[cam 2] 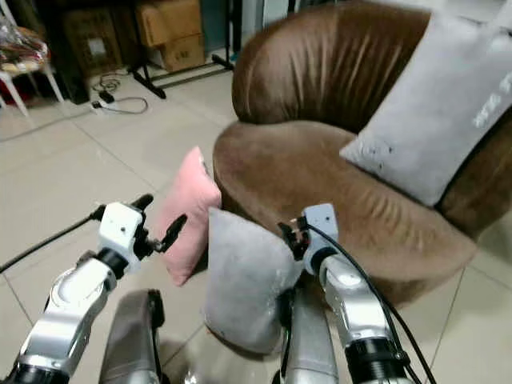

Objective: Move the pillow to the sofa from floor

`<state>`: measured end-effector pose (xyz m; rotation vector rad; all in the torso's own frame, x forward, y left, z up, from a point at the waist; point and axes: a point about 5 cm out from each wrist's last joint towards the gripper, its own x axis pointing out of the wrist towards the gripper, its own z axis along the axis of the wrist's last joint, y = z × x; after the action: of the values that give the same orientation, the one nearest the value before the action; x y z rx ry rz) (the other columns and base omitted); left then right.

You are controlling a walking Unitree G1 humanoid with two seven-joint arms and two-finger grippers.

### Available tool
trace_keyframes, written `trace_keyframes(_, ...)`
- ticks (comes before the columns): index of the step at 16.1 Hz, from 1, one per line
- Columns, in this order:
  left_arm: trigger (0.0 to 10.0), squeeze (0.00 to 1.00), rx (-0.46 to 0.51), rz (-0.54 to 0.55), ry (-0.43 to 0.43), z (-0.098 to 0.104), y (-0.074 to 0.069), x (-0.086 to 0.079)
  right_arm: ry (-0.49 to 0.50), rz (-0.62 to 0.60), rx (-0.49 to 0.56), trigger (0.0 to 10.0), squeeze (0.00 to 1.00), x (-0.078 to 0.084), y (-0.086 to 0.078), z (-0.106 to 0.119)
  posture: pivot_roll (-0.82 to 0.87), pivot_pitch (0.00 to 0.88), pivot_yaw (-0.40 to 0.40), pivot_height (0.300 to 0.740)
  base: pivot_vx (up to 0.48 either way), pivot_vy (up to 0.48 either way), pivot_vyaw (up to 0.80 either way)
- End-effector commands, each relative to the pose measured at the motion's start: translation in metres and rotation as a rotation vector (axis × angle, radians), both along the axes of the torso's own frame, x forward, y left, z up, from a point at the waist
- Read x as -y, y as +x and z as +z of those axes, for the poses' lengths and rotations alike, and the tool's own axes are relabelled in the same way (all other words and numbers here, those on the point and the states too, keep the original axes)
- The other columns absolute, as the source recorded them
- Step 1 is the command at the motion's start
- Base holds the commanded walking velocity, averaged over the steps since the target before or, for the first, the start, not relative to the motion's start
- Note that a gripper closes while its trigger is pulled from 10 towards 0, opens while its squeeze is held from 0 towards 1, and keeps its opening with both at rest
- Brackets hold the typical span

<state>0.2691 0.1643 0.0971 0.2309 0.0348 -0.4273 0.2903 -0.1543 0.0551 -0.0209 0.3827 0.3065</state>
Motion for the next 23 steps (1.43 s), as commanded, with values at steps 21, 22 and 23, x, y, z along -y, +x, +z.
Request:
trace_keyframes(21, 10.0, 0.0, -0.217, -0.437, -0.001, -0.002, -0.031, 0.007, -0.286, 0.16, -0.252, 7.9, 0.0, -0.015, 0.029, -0.036, 0.02, 0.0, -0.071, 0.412, 0.0, 0.0, 0.0)
trace_keyframes(22, 10.0, 0.0, -0.218, -0.438, -0.002, -0.003, -0.031, 0.007, -0.284, 0.161, -0.255, 0.8, 0.0, -0.016, 0.028, -0.037, 0.02, 0.0, -0.074, 0.412, 0.0, 0.0, 0.0)
trace_keyframes(23, 10.0, 0.0, -0.22, -0.439, -0.002, -0.003, -0.031, 0.007, -0.281, 0.168, -0.257, 0.0, 0.0, -0.018, 0.027, -0.038, 0.02, 0.0, -0.076, 0.412, 0.0, 0.0, 0.0)
